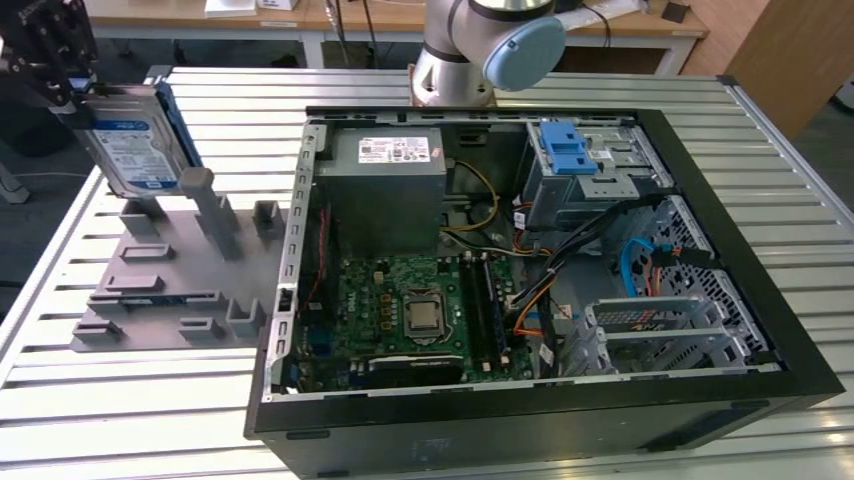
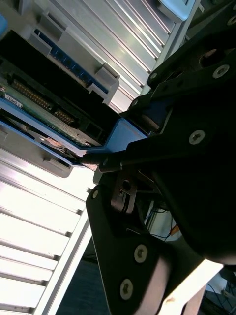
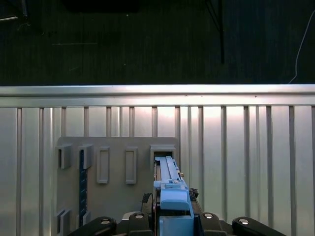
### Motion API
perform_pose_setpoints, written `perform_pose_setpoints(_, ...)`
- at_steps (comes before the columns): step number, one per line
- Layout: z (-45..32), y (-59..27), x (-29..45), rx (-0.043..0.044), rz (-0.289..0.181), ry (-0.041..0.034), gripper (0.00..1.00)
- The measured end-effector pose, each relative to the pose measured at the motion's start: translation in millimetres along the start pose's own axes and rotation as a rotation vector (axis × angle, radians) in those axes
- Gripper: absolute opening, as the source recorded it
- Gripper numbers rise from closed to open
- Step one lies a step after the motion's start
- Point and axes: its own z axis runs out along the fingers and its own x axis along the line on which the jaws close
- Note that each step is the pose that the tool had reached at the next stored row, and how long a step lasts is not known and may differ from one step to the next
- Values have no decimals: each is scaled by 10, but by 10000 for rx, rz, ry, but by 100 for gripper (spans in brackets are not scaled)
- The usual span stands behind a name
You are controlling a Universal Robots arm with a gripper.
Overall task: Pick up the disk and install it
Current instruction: 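Pick up the disk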
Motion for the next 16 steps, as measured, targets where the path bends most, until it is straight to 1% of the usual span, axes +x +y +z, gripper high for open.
perform_pose_setpoints(8,-44,0,0,-2,0,-16,36)
perform_pose_setpoints(16,-120,1,0,-1,0,-17,36)
